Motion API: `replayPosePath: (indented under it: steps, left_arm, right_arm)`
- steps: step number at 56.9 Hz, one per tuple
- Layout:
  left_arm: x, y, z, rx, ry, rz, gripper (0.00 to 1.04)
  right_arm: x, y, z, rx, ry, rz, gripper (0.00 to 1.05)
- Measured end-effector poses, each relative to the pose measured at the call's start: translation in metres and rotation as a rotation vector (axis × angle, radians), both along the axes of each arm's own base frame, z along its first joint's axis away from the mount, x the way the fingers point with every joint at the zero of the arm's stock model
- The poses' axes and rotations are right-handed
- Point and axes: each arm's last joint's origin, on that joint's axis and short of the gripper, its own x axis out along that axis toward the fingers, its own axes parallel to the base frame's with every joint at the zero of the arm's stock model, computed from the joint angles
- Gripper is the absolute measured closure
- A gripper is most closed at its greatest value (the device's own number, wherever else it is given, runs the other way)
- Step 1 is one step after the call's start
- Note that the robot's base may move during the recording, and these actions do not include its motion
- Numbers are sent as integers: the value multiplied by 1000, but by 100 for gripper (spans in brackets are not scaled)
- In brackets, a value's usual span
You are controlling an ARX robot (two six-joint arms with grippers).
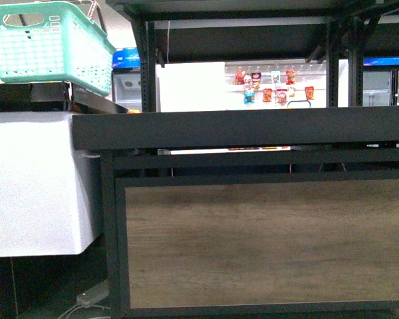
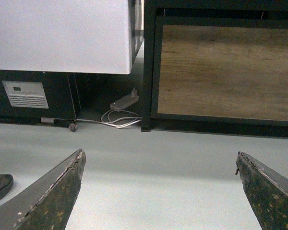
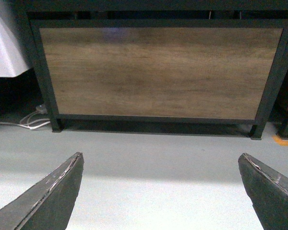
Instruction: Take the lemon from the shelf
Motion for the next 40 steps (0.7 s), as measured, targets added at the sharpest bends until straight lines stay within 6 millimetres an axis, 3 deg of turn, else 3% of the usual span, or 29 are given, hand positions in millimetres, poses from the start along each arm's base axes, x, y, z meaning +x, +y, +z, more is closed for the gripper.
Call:
replayPosePath:
  steps: [40]
  left_arm:
    - [0, 0, 0, 0, 0, 0, 8]
  right_arm:
    - [0, 0, 0, 0, 0, 0, 7]
